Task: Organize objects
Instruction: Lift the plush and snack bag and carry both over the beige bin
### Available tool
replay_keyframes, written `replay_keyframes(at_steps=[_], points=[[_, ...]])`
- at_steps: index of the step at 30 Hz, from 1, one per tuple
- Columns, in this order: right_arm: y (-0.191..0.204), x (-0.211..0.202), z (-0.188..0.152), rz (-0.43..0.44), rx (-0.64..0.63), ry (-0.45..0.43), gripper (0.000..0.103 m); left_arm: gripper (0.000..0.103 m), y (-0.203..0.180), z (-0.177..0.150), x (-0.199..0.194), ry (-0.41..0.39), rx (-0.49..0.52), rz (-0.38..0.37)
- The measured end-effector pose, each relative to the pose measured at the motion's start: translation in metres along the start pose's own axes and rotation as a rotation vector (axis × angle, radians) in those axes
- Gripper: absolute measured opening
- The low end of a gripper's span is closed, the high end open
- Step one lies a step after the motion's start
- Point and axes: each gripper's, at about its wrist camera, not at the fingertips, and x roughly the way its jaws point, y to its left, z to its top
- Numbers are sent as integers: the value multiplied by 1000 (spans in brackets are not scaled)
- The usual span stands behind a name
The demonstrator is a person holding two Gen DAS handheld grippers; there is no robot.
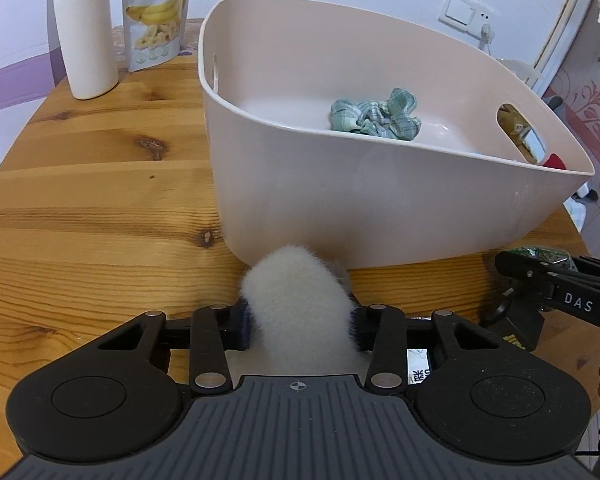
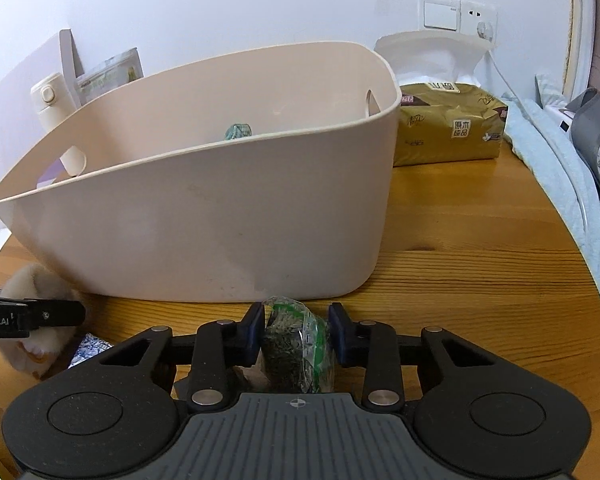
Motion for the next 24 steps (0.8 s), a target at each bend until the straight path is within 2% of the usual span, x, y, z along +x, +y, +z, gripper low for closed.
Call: replay_keyframes(at_steps=[24], points=[[-8,-47,-17,4,10,-83,32,41,-13,-15,-36,-66,13,-8]])
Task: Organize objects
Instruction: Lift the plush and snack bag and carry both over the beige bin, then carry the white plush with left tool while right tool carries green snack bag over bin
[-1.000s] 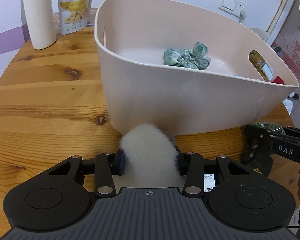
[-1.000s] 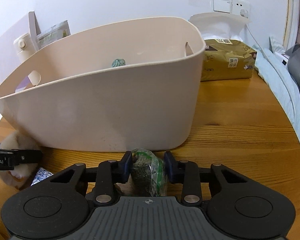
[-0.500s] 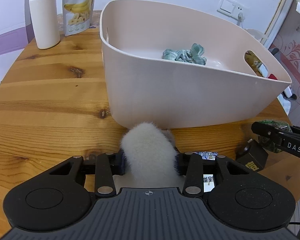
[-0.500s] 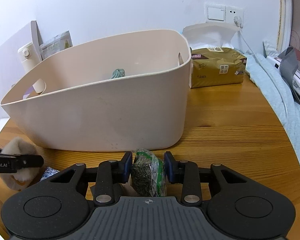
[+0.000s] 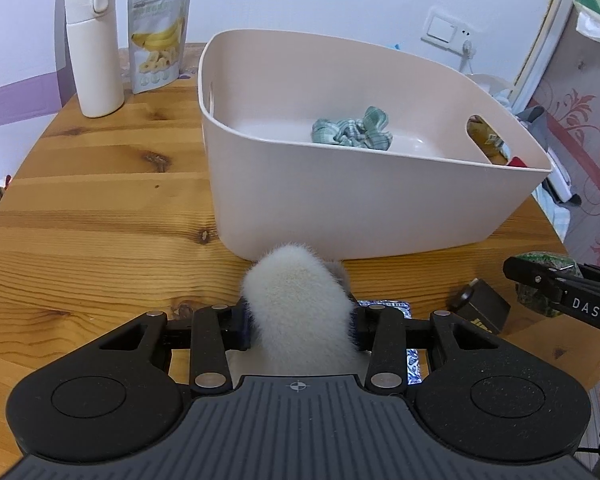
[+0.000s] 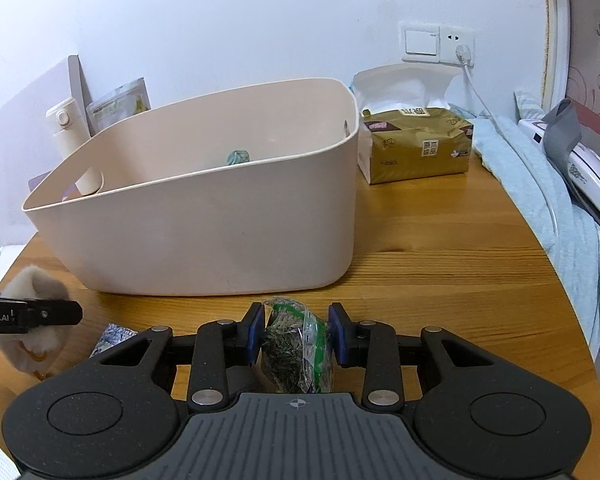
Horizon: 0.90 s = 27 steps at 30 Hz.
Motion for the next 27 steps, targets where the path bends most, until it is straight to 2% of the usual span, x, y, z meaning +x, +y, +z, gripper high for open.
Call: replay_keyframes(at_steps=[27], points=[[0,-51,5,-22,-11,-131,33,41,-14,13,-67,-171,54,-24]])
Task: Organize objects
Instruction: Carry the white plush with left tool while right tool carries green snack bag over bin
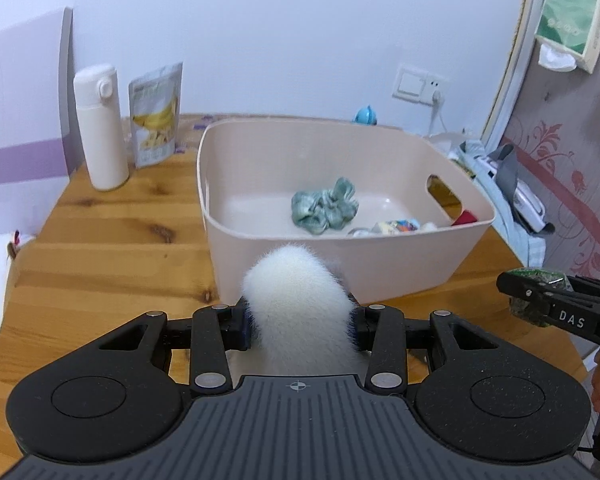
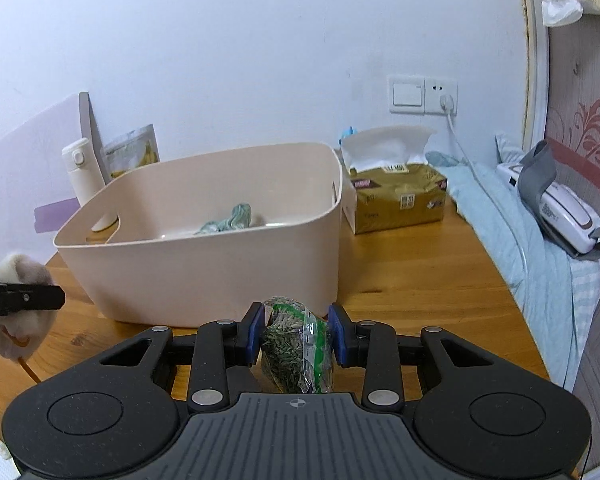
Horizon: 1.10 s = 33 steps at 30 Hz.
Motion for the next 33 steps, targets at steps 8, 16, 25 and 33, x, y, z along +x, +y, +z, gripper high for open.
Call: replay_keyframes(at_steps=[8,16,25,33], points=[[-1,-7,8,-1,-5,-32,33,41,-9,15,-11,-55,18,-14],[-1,-8,17,-5,-12,-57,33,41,-12,26,-12,-83,31,-14],[-1,-9,32,-13,-13,-90,32,41,-12,45,-11,-124,49,-8],[-3,-1,42,-17,-2,-102,33,41,-11,60,-6,-149,66,-6]])
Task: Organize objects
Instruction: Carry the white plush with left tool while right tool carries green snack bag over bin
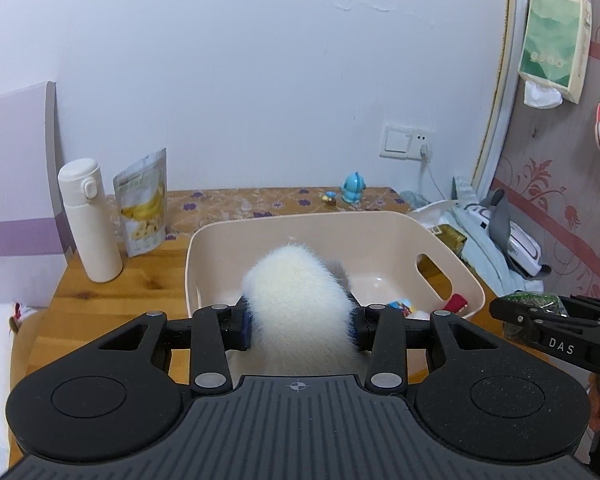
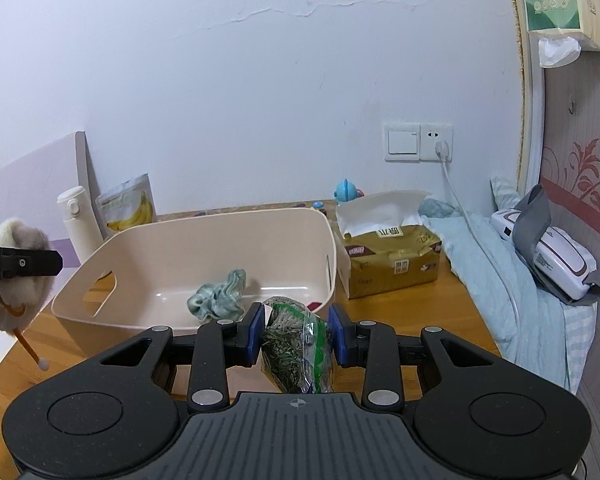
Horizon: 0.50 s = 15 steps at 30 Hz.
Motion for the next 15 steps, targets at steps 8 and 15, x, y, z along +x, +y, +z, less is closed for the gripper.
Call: replay_keyframes(at_steps=[8,15], points=[[2,9,5,-6,-1,0,32,41,2,9,17,3,9,7],[4,26,16,-1,-4,6,33,41,3,16,36,14,16,10]])
